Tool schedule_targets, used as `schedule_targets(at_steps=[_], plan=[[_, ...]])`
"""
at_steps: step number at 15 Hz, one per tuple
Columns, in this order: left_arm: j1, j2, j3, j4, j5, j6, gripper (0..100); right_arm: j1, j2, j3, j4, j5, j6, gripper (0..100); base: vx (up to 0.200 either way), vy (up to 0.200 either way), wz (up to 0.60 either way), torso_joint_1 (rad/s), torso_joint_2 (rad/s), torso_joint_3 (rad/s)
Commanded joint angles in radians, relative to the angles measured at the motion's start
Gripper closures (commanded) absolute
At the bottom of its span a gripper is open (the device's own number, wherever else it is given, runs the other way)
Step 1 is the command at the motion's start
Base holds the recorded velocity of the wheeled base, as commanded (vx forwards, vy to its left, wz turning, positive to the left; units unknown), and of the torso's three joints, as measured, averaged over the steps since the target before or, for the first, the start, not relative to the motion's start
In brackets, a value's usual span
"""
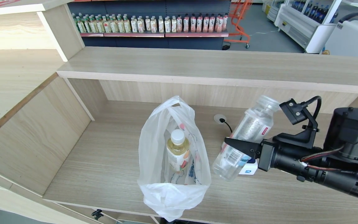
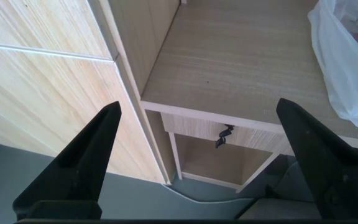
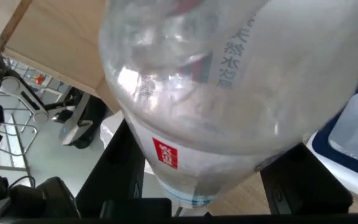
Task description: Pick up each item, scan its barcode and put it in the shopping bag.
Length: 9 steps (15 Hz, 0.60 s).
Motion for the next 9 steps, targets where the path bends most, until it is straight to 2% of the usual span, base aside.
schedule_targets(at_steps=[1, 4, 9], plan=[[0.000, 0.000, 0.000, 0.000, 0.001, 0.000, 0, 0.033, 0.086, 0.044, -0.098, 0.000, -0.040, 100, 0.000, 0.000, 0.00, 0.000, 0.00, 0.000], [0.000, 0.000, 0.000, 0.000, 0.001, 0.000, 0, 0.051, 0.224, 0.103, -0.330, 0.003, -0.122, 100, 0.000, 0.000, 0.00, 0.000, 0.00, 0.000], [0.000, 0.000, 0.000, 0.000, 0.001, 0.000, 0, 0.093, 0.345, 0.142, -0.496, 0.003, -0.183, 100, 0.000, 0.000, 0.00, 0.000, 0.00, 0.000]])
